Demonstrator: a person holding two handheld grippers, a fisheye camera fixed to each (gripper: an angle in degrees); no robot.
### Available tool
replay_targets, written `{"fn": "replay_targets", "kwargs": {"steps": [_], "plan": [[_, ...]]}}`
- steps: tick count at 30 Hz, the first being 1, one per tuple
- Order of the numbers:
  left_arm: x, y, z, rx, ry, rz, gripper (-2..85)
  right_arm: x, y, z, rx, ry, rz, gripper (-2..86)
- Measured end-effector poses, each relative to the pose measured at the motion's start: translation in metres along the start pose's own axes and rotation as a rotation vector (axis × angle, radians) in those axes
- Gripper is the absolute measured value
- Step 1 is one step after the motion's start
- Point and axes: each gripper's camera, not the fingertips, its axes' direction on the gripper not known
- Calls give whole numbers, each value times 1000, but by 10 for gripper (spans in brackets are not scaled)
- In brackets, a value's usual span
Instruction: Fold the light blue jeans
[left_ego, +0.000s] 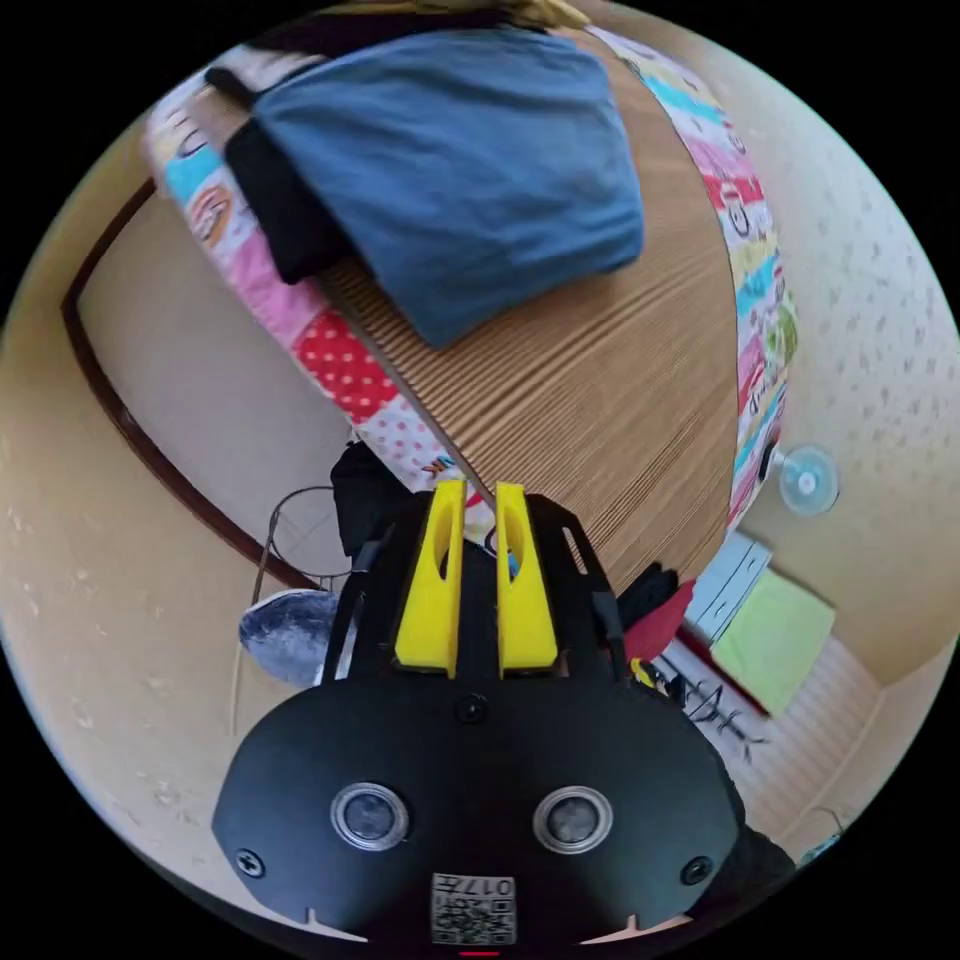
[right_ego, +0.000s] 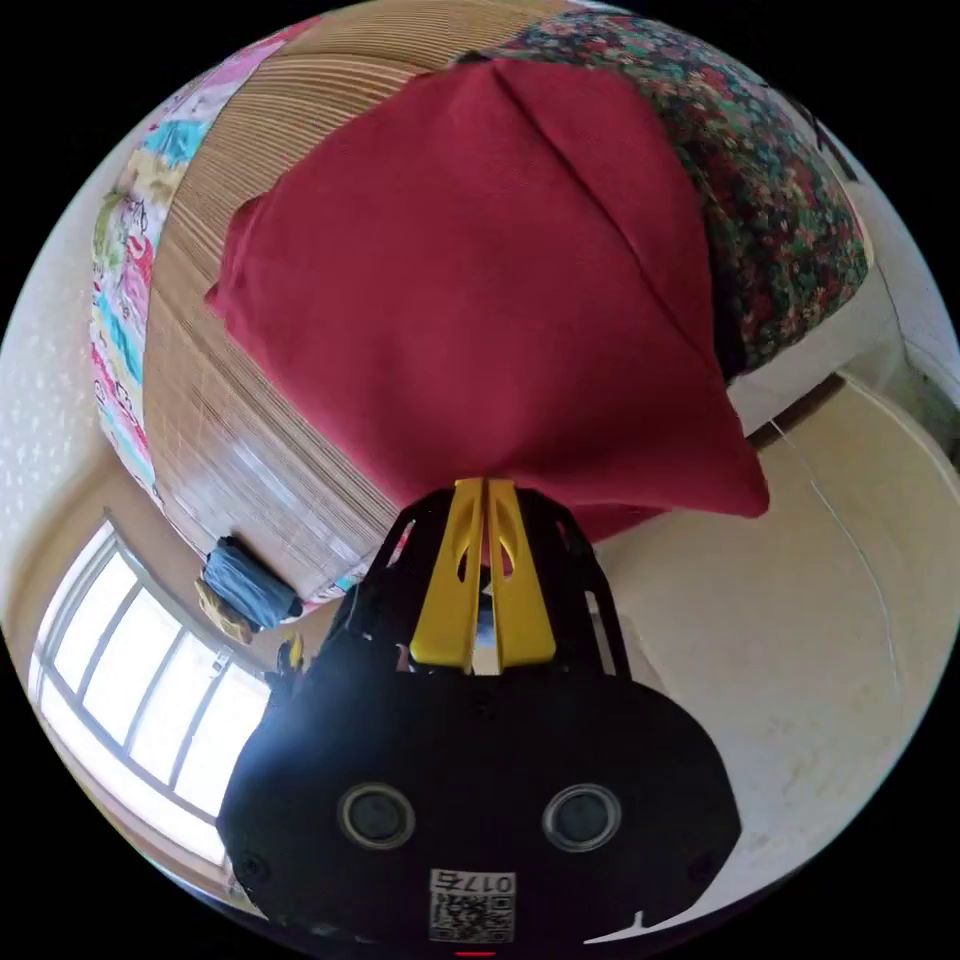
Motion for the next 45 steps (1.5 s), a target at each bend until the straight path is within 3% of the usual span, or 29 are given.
{"fn": "replay_targets", "kwargs": {"steps": [4, 8, 11, 16, 21, 24, 28, 33, 37, 40, 42, 45], "plan": [[-48, 33, 20, -26, 37, -73, 77, -73, 26, -37, 86, 39, -138, 3], [-76, 33, 21, -31, 93, -124, 80, -156, 33, 0, -95, -47, -290, 3], [-82, 8, -18, 105, 130, -97, 91, -209, 39, 45, -250, -25, -318, 2], [-61, -59, -103, 317, 45, 95, 129, -275, 71, 80, -294, 57, -455, 3], [-57, -119, -128, 276, -4, 126, 126, -295, 100, 85, -250, 217, -516, 3], [-57, -142, -104, 153, -133, 154, 96, -280, 117, 74, -225, 33, -525, 3], [-50, -136, -102, 214, -180, 146, 49, -213, 131, 62, -148, -332, -409, 2], [2, -95, -124, 285, 185, 528, 11, -139, 160, 63, -53, -325, -252, 1], [107, -56, -99, 48, 306, 971, -4, -119, 172, 67, -21, -314, -230, 1], [161, -21, -59, -214, 350, 1243, -4, -122, 173, 58, 102, -511, -249, 1], [174, -8, -36, -339, 331, 1319, -3, -126, 174, 52, 172, -693, -267, 1], [162, -18, -39, -351, 477, 1257, 18, -141, 169, 54, 160, -872, -300, 1]]}}
